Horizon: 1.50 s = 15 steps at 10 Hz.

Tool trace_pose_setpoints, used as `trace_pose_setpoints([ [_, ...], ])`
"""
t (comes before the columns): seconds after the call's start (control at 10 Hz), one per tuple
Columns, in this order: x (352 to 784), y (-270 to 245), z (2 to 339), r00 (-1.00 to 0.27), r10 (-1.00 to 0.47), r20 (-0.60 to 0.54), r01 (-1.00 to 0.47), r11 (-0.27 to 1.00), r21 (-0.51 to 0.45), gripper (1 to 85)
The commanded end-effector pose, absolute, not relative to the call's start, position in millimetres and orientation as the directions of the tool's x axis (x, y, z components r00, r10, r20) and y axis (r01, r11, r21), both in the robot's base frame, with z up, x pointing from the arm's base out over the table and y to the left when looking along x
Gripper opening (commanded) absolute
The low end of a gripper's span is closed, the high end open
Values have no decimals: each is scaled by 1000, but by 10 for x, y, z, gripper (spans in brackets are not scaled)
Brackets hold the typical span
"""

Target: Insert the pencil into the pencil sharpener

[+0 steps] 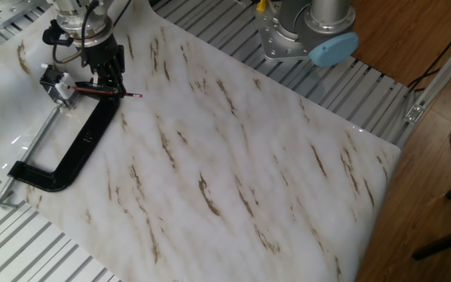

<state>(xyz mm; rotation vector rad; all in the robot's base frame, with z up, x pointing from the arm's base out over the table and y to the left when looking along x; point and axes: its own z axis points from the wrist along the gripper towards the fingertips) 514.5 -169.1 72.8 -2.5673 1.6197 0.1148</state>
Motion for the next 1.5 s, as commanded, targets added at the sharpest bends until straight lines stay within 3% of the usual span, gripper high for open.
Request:
trace_pose_setpoints([
  [0.0,5187,-1682,740,427,-896,-125,-904,-422,-62,10],
  [1.4,5228,-1940,646,448,-888,-106,-893,-440,-94,10],
])
